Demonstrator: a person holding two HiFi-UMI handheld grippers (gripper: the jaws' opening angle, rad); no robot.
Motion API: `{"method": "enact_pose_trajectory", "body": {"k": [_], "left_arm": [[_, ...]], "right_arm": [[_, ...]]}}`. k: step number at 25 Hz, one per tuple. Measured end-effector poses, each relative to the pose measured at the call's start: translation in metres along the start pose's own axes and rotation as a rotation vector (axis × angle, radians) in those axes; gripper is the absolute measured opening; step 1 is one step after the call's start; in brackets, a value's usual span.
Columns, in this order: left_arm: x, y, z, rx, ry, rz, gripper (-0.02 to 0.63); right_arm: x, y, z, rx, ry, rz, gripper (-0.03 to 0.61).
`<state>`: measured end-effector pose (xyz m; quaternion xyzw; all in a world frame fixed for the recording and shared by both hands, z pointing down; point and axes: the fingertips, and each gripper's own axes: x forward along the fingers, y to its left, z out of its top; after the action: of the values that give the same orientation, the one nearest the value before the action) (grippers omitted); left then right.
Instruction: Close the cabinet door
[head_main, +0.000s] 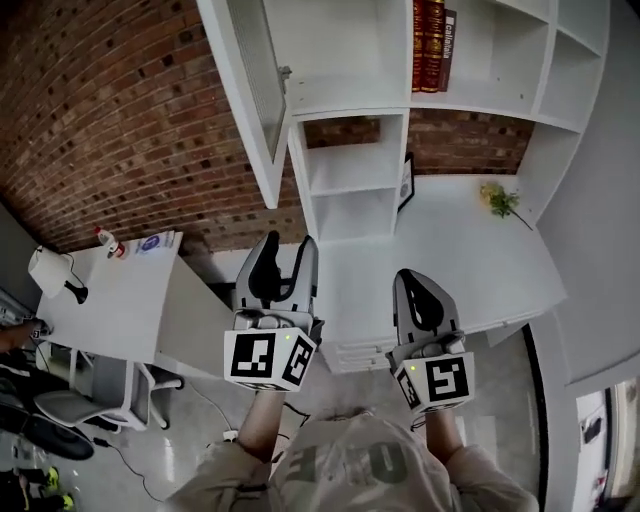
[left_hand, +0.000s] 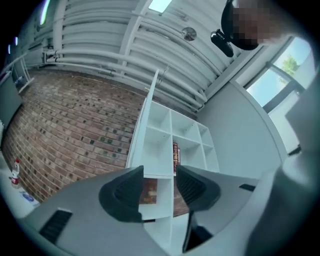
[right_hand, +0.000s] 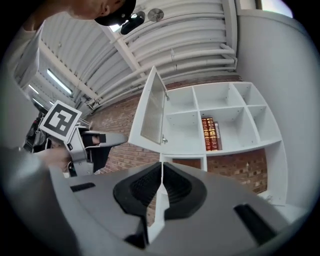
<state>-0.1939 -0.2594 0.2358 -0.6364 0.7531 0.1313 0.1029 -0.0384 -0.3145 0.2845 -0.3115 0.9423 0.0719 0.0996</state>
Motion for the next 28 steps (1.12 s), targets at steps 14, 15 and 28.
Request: {"method": "enact_pose_trajectory", "body": {"k": [14, 15, 28], "left_arm": [[0.055, 0.054, 0.108, -0.043, -0.154, -0.078, 0.192], [0.057, 0.056, 0.11, -0.054, -0.151, -0.086, 0.192], [0.084, 0.053, 0.106, -0.053, -0.067, -0.197, 0.135]], "right_arm": [[0.038, 0.081, 0.008, 0.096, -0.054, 0.291, 0.021], [0.038, 0.082, 0.007, 0.096, -0.053, 0.294, 0.021], [0.047, 0.068, -0.002, 0.11, -0.039, 0.254, 0.021]]}}
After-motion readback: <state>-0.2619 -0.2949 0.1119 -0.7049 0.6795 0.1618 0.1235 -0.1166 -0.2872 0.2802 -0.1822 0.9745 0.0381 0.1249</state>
